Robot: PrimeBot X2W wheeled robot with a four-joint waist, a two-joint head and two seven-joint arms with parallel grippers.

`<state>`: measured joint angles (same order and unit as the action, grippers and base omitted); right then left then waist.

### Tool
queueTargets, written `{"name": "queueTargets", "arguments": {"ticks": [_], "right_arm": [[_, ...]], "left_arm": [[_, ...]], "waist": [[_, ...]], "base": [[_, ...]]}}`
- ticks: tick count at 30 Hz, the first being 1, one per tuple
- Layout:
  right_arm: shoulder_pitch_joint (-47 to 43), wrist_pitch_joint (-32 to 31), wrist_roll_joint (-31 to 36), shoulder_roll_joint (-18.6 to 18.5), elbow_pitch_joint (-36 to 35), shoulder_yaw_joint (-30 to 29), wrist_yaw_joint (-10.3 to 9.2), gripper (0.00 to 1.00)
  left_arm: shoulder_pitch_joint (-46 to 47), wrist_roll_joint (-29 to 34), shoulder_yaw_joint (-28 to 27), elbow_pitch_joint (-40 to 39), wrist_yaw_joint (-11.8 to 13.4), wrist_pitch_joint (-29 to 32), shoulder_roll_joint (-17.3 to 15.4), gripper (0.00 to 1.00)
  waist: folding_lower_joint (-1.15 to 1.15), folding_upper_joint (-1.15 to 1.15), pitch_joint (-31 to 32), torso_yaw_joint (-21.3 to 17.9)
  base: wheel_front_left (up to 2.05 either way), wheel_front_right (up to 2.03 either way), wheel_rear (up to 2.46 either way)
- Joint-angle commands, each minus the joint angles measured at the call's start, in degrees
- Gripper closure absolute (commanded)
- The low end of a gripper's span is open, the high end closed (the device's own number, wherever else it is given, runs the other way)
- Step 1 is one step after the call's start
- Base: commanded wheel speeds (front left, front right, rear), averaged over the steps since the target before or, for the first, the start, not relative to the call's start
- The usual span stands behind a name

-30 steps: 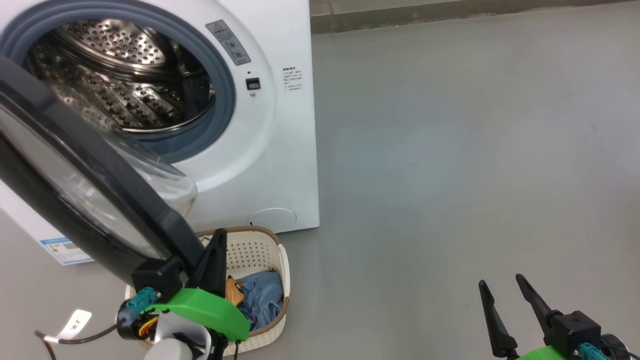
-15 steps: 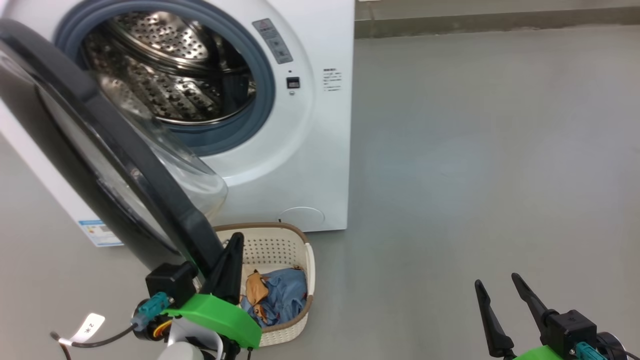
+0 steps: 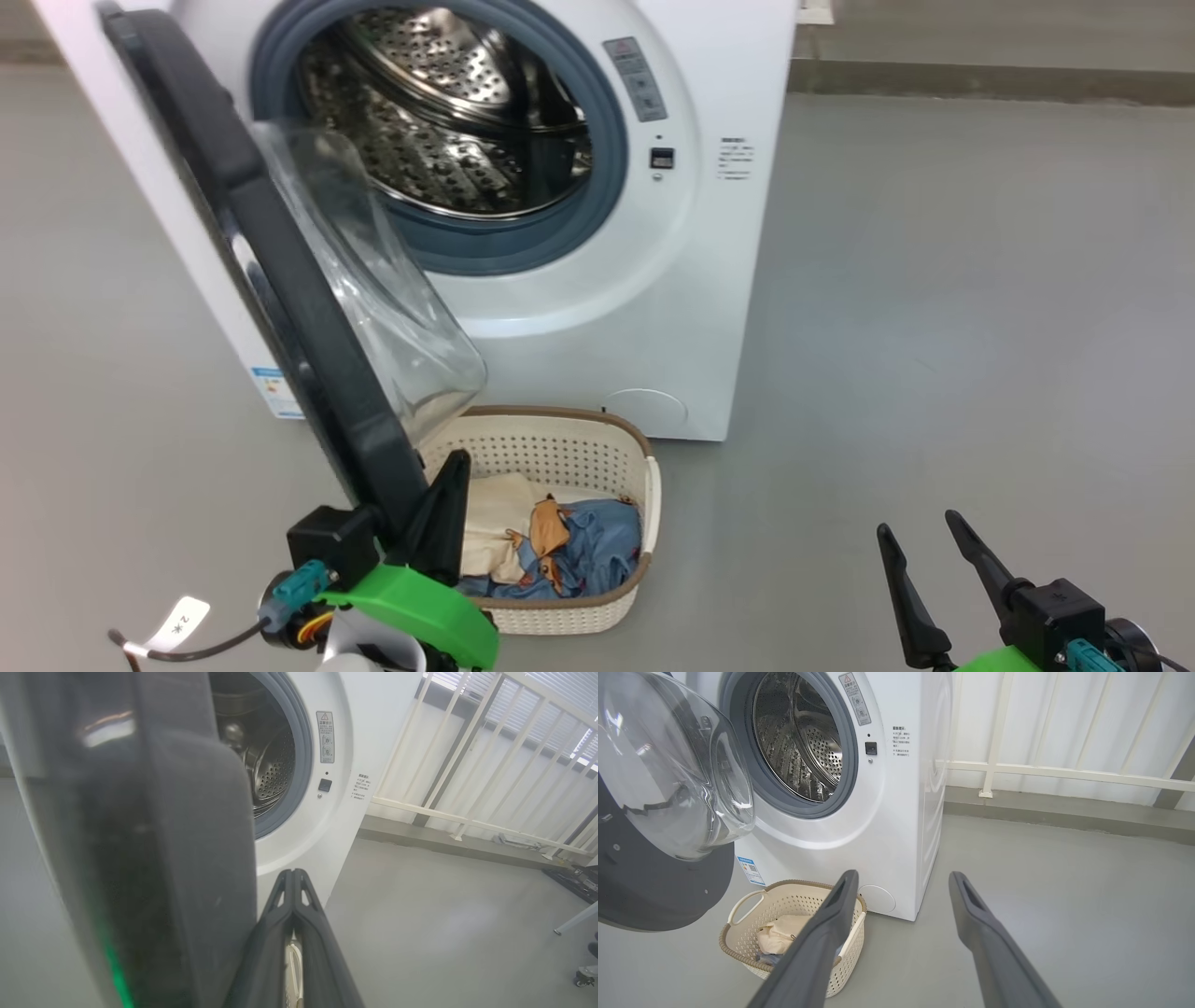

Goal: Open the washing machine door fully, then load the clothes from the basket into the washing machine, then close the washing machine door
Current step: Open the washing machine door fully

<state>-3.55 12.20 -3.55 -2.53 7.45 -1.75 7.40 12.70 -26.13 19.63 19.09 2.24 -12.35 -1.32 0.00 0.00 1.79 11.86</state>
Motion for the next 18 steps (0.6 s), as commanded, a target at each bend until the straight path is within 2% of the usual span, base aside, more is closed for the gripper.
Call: {"name": "queueTargets", "arguments": {"ticks": [1,18], "right_arm": [[1.0,0.3,-0.5,-0.3,-1.2,1.6,0.09,0.00],[0.8,0.9,-0.9,-0.3,-0.5,1.7,0.09,0.00]], "left_arm": [[0.9,-0.7,-3.4,-1.0,1.1,-0.2,-2.9,1.00],[-3.6,-3.3,-8.7,-4.8,3.6,-0.8,-6.9,1.00]], "waist": [[0.00,0.00,0.5,2.1],[0.00,0.00,0.3,5.8]], "base": [[0.00,0.00,0.00],[0.00,0.00,0.00]]}}
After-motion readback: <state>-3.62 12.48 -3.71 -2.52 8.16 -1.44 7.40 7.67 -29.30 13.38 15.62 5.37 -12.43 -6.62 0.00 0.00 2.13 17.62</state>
